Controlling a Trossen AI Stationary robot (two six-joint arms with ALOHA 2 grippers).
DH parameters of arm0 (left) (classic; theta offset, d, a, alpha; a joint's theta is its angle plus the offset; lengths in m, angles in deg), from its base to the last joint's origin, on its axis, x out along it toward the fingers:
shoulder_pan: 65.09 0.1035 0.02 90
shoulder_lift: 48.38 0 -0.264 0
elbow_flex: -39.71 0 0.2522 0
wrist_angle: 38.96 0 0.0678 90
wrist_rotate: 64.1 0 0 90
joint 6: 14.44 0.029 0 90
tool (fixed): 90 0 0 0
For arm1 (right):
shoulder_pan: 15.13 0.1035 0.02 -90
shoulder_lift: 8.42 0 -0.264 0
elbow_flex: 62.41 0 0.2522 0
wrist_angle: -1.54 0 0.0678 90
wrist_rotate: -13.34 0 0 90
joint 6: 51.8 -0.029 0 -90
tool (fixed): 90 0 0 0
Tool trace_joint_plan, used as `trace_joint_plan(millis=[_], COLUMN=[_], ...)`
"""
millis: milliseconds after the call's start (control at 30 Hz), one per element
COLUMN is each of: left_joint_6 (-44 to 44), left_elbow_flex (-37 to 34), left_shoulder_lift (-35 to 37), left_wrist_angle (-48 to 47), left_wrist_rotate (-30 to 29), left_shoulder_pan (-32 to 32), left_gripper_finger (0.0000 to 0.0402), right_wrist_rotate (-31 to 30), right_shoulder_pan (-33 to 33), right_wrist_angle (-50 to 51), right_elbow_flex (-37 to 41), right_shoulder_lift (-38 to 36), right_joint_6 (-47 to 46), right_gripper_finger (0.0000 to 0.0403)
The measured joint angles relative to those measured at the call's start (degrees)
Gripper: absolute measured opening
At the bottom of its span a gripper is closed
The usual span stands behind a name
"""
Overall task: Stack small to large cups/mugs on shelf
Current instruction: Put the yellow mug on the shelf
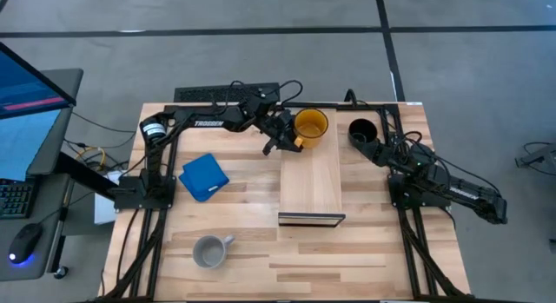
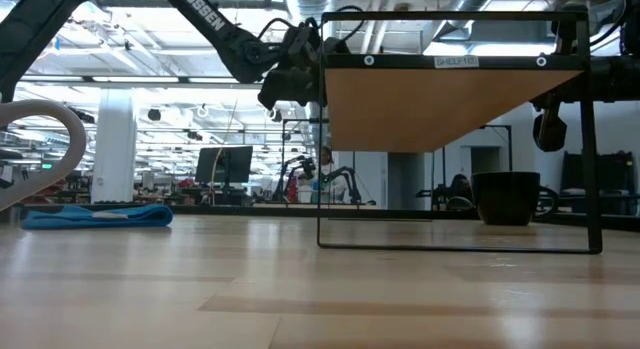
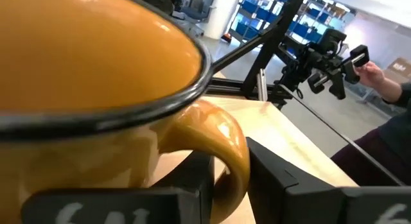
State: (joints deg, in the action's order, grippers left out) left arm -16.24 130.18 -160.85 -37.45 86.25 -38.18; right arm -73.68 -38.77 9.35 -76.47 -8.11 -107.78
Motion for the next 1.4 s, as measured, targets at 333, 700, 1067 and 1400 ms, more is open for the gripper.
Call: trace_joint_plan(millis=[333,700,1067,1400], left_joint_6=[-1.51,-3.06,-5.16,-7.24], left_elbow_flex=[-0.02,-0.07,-0.04,-0.13], left_shoulder_lift=[0.0,0.0,0.02,1.85], left_wrist_angle=[-0.59,-1.12,-1.2,-4.03], left_wrist_rotate=[-0.81,-1.22,-1.88,-1.26], left_shoulder_pan=[0.0,0.0,0.15,1.78], left_gripper_finger=[0.0067,0.0082,0.0094,0.0109], right_wrist_rotate=[0.0,0.01,0.01,0.01], right_shoulder_pan=[0.0,0.0,0.0,0.0], right_wrist_angle=[-0.01,0.0,0.0,0.0], right_elbow_flex=[0.0,0.0,0.0,0.0], right_shoulder_lift=[0.0,-0.01,0.01,-0.01], right_joint_6=[0.0,0.0,0.0,0.0], right_gripper_finger=[0.0033,0.0033,0.0033,0.0033])
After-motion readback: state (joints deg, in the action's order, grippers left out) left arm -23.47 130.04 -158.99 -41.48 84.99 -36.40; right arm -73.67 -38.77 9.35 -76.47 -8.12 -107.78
